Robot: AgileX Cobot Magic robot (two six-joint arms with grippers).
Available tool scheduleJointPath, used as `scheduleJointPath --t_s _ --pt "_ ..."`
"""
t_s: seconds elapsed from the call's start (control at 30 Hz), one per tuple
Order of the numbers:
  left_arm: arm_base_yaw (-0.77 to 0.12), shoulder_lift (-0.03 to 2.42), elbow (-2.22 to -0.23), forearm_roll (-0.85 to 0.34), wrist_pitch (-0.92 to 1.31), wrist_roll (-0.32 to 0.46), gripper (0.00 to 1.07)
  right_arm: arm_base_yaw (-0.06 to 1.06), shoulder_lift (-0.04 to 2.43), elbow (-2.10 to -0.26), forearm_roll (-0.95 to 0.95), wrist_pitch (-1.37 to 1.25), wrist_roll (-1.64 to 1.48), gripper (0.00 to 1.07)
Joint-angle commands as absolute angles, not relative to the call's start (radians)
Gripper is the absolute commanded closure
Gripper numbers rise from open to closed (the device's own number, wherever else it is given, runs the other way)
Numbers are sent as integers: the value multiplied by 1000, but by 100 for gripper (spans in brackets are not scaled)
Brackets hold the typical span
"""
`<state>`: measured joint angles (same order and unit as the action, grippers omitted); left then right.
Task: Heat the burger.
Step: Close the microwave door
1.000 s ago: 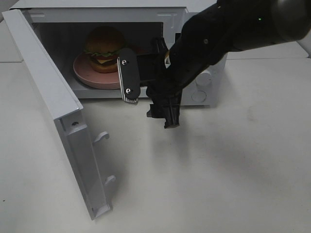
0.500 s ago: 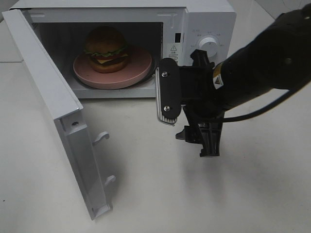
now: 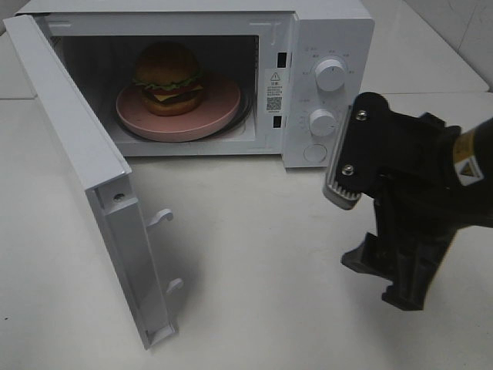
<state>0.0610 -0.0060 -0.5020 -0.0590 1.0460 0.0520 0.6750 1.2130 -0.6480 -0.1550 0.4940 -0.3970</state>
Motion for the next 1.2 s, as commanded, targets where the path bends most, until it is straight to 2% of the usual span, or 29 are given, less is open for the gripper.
scheduleJointPath --t_s 0.03,0.27,0.5,0.9,1.07,1.1,1.17,1.2 --pt "59 -30 -498 -63 1038 51 6 678 1112 -642 -152 685 -198 31" --pt "59 -30 -498 -63 1038 51 6 678 1003 -643 -152 863 -49 31" --pt "59 -30 -498 -63 1038 51 6 678 841 -643 -152 1079 -27 31" --pt "59 -30 -498 -63 1038 51 6 675 550 -642 -149 1159 63 31" --pt "59 -30 -498 -63 1038 51 6 586 440 -610 -149 1148 61 31" --pt "59 -30 -498 -63 1038 51 6 521 405 -581 -149 1125 61 31" --pt "59 -30 -498 -63 1038 51 6 495 386 -564 -149 1114 61 31" --pt "59 -30 -498 -63 1038 51 6 435 350 -532 -148 1083 61 31"
